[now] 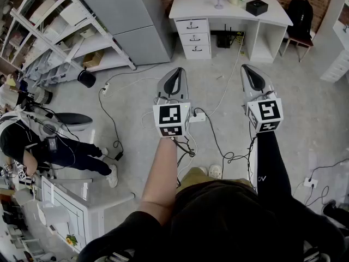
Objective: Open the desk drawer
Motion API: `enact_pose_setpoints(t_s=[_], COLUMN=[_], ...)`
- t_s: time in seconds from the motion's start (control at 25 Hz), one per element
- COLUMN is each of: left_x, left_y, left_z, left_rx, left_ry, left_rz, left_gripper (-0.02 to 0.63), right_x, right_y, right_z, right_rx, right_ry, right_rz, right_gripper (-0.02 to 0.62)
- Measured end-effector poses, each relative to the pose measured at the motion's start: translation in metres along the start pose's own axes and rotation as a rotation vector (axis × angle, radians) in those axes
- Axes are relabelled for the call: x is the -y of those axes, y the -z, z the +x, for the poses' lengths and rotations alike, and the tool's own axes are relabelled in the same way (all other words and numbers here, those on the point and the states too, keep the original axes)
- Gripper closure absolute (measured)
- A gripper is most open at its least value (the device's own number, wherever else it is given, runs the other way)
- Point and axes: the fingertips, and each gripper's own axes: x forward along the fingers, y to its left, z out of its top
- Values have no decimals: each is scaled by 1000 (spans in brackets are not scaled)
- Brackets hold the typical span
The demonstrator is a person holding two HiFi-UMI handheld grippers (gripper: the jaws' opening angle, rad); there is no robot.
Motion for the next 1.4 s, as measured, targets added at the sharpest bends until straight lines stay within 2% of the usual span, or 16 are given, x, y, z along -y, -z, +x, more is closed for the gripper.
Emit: enact_pose_setpoints(t_s=[0.32, 0.48, 0.56, 0.64, 0.8, 1.08, 1.2, 1.4], left_x=[7, 12, 13, 14, 15, 6, -1, -5], left_y=[-3, -2, -4, -7, -15, -23, -16, -8], left_z=[-7, -12, -15, -18, -16, 1, 10, 28], left_rx=[-14, -10, 10, 31, 64, 112, 98, 86], left_ry=[-6, 18, 44, 72, 118, 118, 113, 115], left_rz=[40, 36, 28, 21, 7, -12, -22, -20], left_gripper=[597, 588, 519, 488, 340, 175, 147, 143], right_x=[-3, -7, -8, -11, -10, 2, 4, 15], right_y=[-2, -6, -4, -5, -8, -6, -2, 7], right_z=[-10, -16, -16, -16, -16, -8, 0, 13], right_rx=[18, 66, 61, 60, 63, 57, 48, 49], right_ry=[-15, -47, -46, -46, -42, -26, -25, -10], right_rz=[26, 98, 98, 102, 95, 85, 83, 129], right_gripper=[595, 595, 595, 595, 595, 595, 595, 595])
